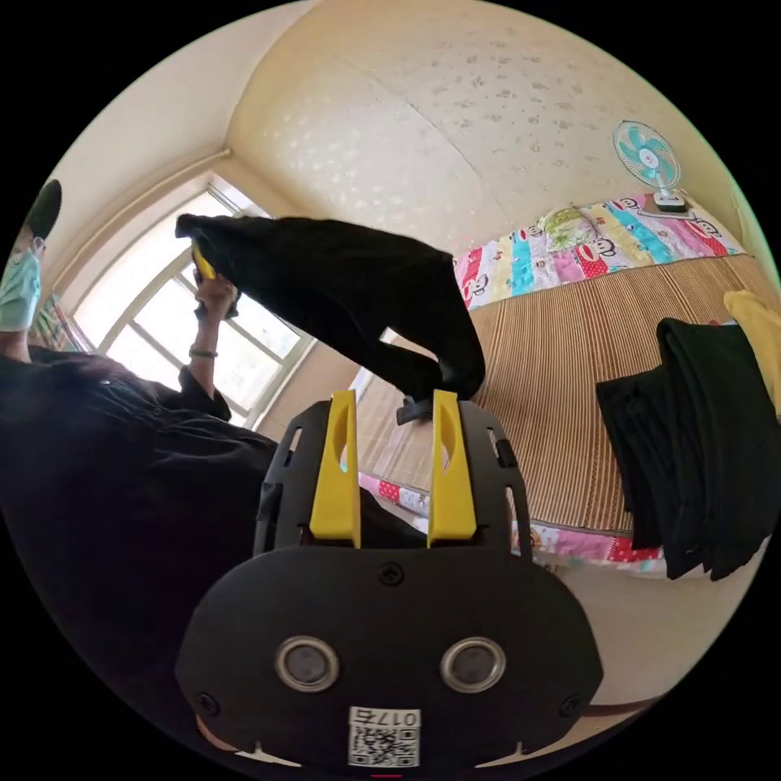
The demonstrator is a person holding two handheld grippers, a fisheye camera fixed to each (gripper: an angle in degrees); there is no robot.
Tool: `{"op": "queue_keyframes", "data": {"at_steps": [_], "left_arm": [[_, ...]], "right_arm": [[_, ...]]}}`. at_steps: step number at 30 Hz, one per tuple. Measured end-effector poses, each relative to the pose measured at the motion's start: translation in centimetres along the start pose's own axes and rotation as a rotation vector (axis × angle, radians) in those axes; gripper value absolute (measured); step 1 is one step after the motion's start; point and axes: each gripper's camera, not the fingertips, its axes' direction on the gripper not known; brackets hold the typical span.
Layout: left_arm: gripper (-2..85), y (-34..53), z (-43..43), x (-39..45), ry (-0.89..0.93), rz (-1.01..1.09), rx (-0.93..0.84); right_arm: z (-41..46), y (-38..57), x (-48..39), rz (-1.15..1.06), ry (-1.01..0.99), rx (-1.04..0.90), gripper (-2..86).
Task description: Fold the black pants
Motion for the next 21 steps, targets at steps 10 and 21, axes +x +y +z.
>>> {"op": "queue_keyframes", "data": {"at_steps": [10, 21], "left_arm": [[-0.1, -2.7, 4.1, 16.8, 0.088, 0.271, -0.068], [0.4, -1.9, -8.6, 29.7, -0.105, 0.486, 0.214]], "right_arm": [[-0.4, -12.6, -15.5, -0.532, 0.135, 0.241, 20.9], [-7.8, -20.4, -28.8, -0.710, -0.114, 0.531, 4.1]]}}
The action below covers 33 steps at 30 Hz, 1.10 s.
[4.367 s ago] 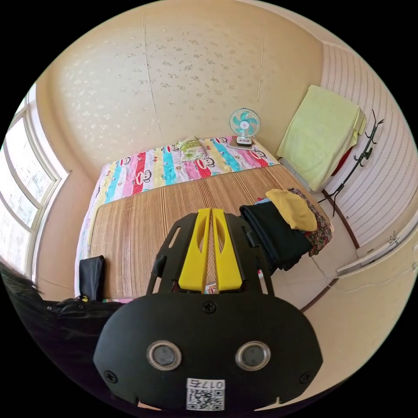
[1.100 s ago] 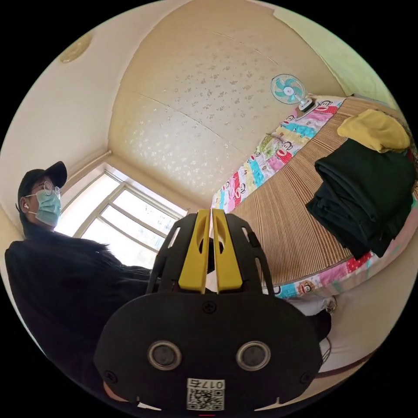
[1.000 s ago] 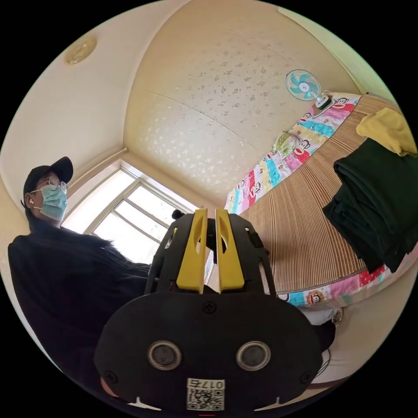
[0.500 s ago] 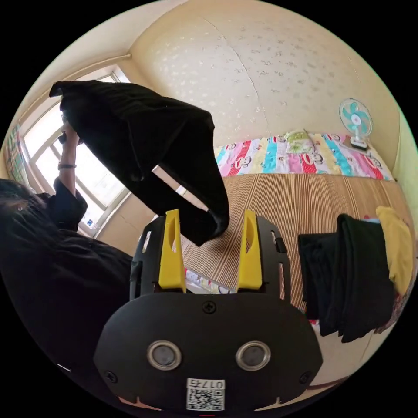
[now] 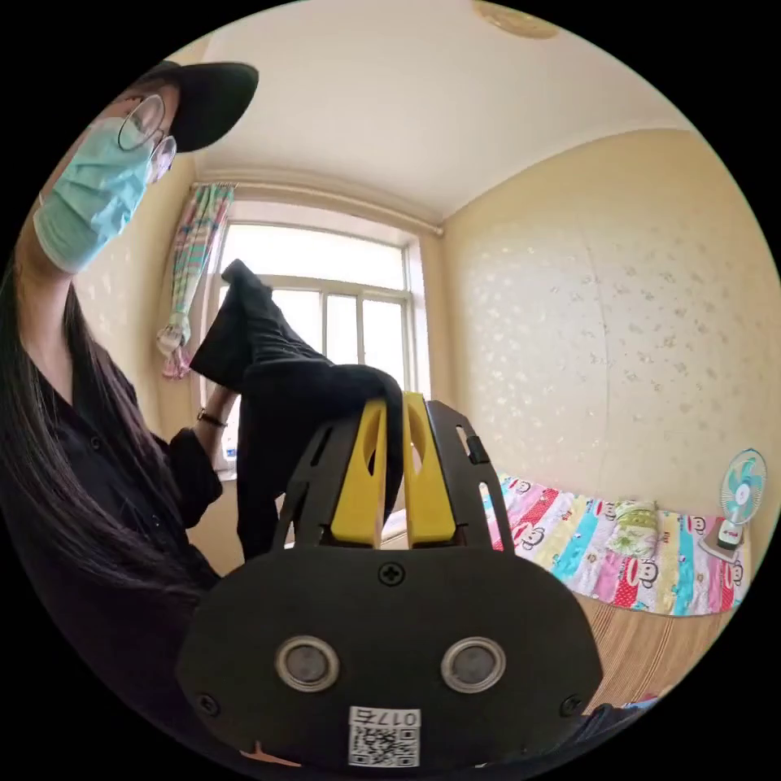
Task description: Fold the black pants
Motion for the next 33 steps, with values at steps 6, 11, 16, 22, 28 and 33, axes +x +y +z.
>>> {"op": "queue_keyframes", "data": {"at_steps": [6, 11, 16, 22, 28, 33], "left_arm": [[0.8, -7.0, -3.1, -5.7, -0.740, 0.102, -0.025], [3.7, -15.5, -7.1, -33.6, -1.095, -0.172, -0.095], [5.3, -7.7, -17.7, -51.0, -1.365, -0.485, -0.402], [7.2, 23.2, -31.0, -58.4, -1.457, -0.856, -1.262], [8.4, 36.1, -40.2, -55.1, -1.451, -1.153, -1.298], [8.3, 36.7, -44.8, -54.7, -1.480, -1.282, -1.159]], "right_arm": [[5.3, -9.3, 0.0, -0.188, 0.319, 0.006, 3.4], [27.7, -12.9, 19.1, -0.012, 0.604, -0.494, 2.9], [33.9, -0.7, 32.2, 0.281, 0.648, -0.946, 1.9], [27.9, 24.7, 31.8, 0.404, 0.402, -1.340, 0.8], [17.0, 39.1, 30.5, 0.931, 0.315, -1.490, 1.6], [11.8, 40.2, 33.7, 1.074, 0.444, -1.463, 5.4]]}}
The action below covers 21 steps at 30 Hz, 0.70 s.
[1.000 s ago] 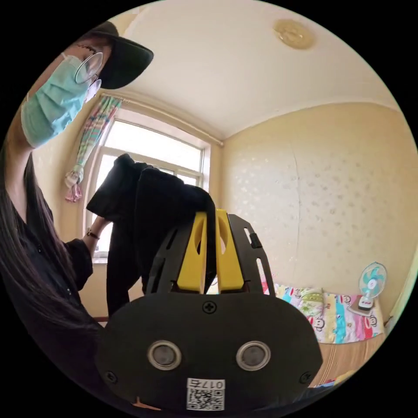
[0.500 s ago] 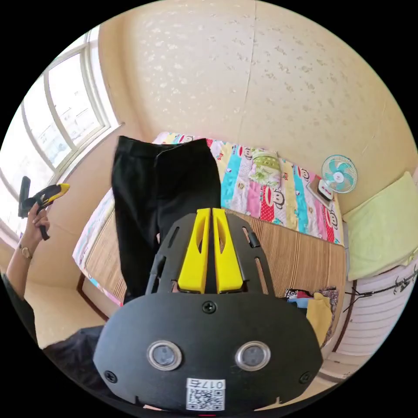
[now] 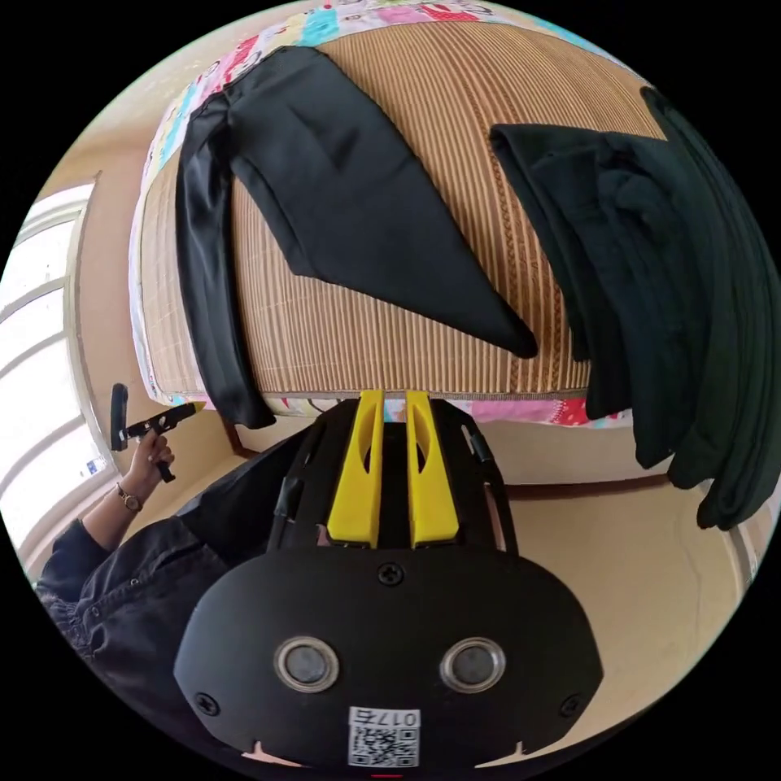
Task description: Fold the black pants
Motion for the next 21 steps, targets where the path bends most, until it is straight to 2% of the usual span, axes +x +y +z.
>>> {"op": "queue_keyframes", "data": {"at_steps": [4, 8, 11, 13, 15, 17, 19, 21], "left_arm": [[7.5, 0.4, 0.7, -3.0, 0.018, -0.029, -0.076], [6.4, 3.0, 0.0, -5.8, -0.057, -0.043, -0.152], [5.9, 5.3, -1.5, -7.8, -0.093, -0.066, -0.138], [5.8, 6.5, -2.3, -9.2, -0.081, -0.107, -0.125], [5.8, 7.5, -2.8, -10.6, -0.048, -0.159, -0.118], [5.8, 8.2, -3.3, -11.9, 0.004, -0.214, -0.102], [5.9, 8.3, -3.9, -12.3, 0.028, -0.226, -0.075], [6.3, 7.9, -4.5, -12.3, 0.028, -0.227, -0.043]], "right_arm": [[-3.2, -4.2, 2.9, -0.015, 0.080, 0.043, 8.8], [-5.5, -9.0, 5.1, -0.115, 0.128, 0.115, 14.7], [-3.9, -12.5, 8.0, -0.141, -0.018, -0.020, 15.5], [-2.3, -13.6, 9.3, -0.171, -0.081, -0.143, 12.5], [-2.4, -13.8, 10.2, -0.242, -0.317, -0.225, 7.6], [-5.9, -12.5, 11.4, -0.407, -0.933, -0.177, 5.1], [-9.3, -10.5, 12.9, -0.444, -1.105, -0.029, 4.2], [-10.7, -9.0, 14.6, -0.400, -1.019, 0.040, 3.9]]}}
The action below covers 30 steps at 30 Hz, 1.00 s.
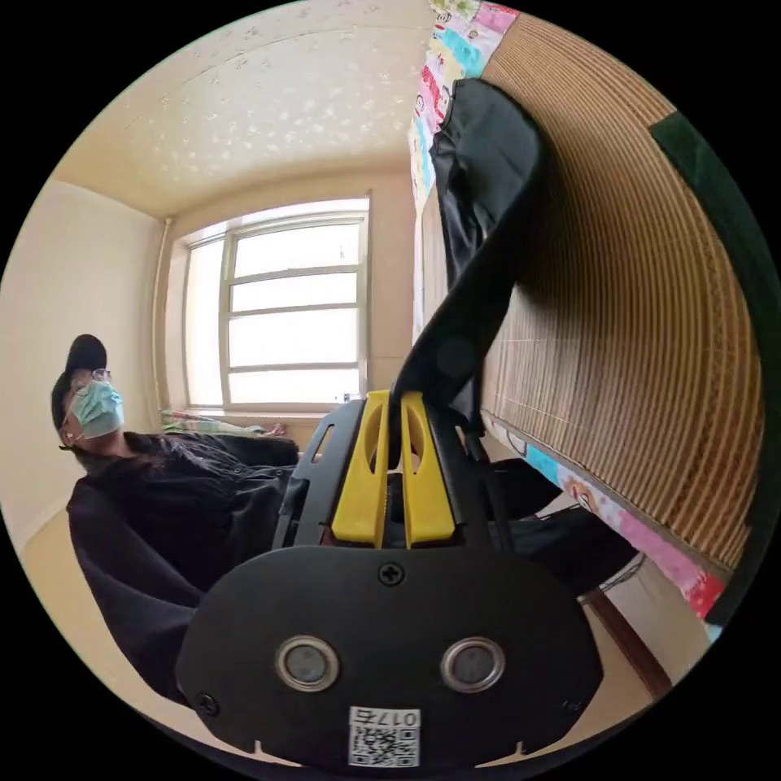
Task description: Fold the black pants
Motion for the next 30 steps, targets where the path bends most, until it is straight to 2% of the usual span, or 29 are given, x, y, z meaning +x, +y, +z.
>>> {"op": "queue_keyframes", "data": {"at_steps": [2, 4, 8, 12, 17, 20, 24, 25, 26, 27, 28, 30], "left_arm": [[7.5, -1.1, -0.5, 0.0, 0.012, -0.021, 0.031], [8.2, -2.2, -0.7, 0.3, 0.023, -0.033, 0.038], [8.6, -5.5, -2.9, 3.0, -0.068, 0.034, 0.136], [8.8, -9.0, -4.3, 5.4, -0.227, 0.113, 0.226], [8.8, -12.6, -1.5, 4.6, -0.287, 0.090, 0.245], [5.9, -10.6, -0.4, 4.9, -0.365, 0.110, 0.322], [0.8, -8.0, 3.0, 5.1, -0.531, 0.144, 0.203], [0.2, -7.5, 4.5, 3.7, -0.517, 0.103, 0.109], [0.0, -7.2, 7.0, 0.9, -0.427, 0.009, -0.066], [-0.1, -6.7, 8.0, -0.6, -0.367, -0.034, -0.128], [-0.1, -5.0, 8.5, -3.1, -0.229, -0.098, -0.132], [0.0, -1.4, 7.0, -4.7, -0.011, -0.088, 0.029]], "right_arm": [[-0.9, 1.6, 1.9, 0.193, 0.410, -0.034, 4.0], [-1.5, 2.6, 3.4, 0.283, 0.566, -0.004, 4.6], [-2.4, 3.0, 5.7, 0.355, 0.461, 0.044, 7.0], [-3.4, 2.9, 5.4, 0.415, 0.521, 0.096, 9.0], [-3.2, 1.7, 1.8, 0.304, 0.807, 0.041, 12.0], [-2.7, 1.1, 2.1, 0.240, 0.866, -0.007, 13.2], [-2.2, 1.1, 4.2, 0.253, 0.919, -0.046, 13.6], [-1.9, 1.3, 5.3, 0.263, 0.913, -0.090, 13.1], [-1.8, 1.5, 6.4, 0.286, 0.892, -0.123, 12.5], [-2.0, 1.6, 6.3, 0.281, 0.893, -0.110, 11.6], [-2.5, 1.7, 6.3, 0.287, 0.906, -0.104, 9.8], [-3.2, 1.9, 6.2, 0.275, 0.866, -0.115, 5.4]]}}
